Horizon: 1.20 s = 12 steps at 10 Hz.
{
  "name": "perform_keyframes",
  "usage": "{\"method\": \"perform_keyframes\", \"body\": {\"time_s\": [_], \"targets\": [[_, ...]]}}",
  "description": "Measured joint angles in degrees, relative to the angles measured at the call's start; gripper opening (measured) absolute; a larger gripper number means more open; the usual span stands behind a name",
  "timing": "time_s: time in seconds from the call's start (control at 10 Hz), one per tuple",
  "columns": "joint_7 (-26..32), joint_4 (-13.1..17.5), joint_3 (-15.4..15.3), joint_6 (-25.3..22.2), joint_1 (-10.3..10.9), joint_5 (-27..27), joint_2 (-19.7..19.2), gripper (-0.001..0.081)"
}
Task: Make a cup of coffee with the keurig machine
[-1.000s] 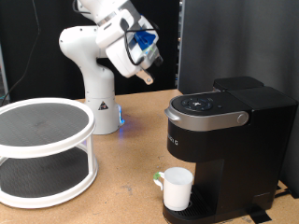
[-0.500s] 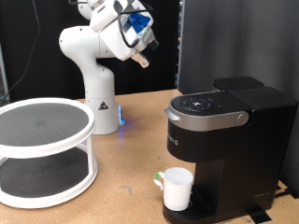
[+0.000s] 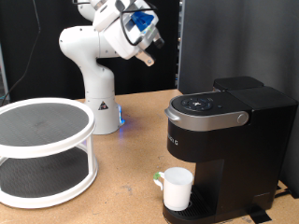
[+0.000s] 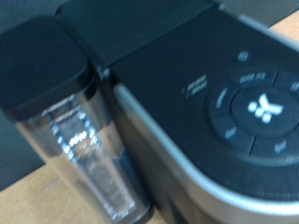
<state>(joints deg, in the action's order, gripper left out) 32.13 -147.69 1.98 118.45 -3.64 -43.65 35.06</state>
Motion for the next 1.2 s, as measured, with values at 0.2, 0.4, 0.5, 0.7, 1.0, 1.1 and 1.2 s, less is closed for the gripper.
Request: {"method": "perform_keyframes", "body": {"time_s": [0.2, 0.4, 0.5, 0.7, 1.0, 1.1, 1.2], "targets": [[-2.0, 1.0, -2.3, 2.4, 0.3, -1.7, -0.3, 0.0805], [-4.4, 2.8, -4.5, 3.9, 0.7, -2.1, -0.9, 0.0805], [-4.6, 4.1, -5.5, 4.0, 0.8, -1.9, -1.5, 0.0805], [-5.7, 7.0, -7.5, 3.9, 0.8, 0.5, -3.6, 0.0805], [-11.4, 13.2, -9.7, -0.3, 0.5, 8.7, -8.2, 0.0805], [-13.1, 15.2, -10.2, -1.4, 0.3, 10.9, -9.7, 0.0805], [-14.3, 17.2, -10.6, -3.0, 0.3, 13.3, -11.2, 0.0805]]}}
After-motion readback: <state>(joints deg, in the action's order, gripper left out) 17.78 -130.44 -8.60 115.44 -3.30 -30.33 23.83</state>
